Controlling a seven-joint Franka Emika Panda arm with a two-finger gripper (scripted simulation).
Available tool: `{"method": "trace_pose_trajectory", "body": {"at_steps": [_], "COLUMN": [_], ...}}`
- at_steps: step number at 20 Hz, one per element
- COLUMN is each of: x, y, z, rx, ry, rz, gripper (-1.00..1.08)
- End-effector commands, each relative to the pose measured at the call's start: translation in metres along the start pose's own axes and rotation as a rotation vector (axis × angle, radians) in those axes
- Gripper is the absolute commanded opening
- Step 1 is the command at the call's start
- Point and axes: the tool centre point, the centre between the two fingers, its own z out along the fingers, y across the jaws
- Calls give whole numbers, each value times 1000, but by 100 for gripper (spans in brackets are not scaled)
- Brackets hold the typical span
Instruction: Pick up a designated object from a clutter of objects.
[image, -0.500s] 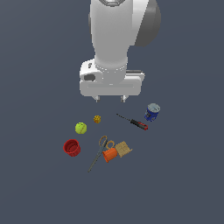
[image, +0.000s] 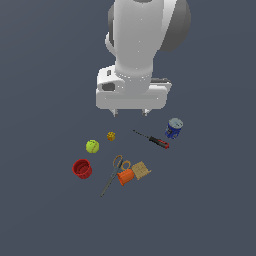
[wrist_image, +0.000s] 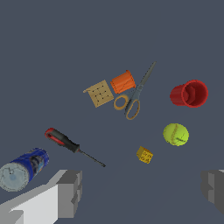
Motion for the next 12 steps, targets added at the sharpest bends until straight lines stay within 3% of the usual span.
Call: {"method": "trace_pose_trajectory", "body": {"at_steps": [1,12], "x": [1,5], "y": [-2,-4], "z": [-1,6], "rx": [-4,0], "ry": [0,2], "rz": [-3,32], "gripper": [100,100]}}
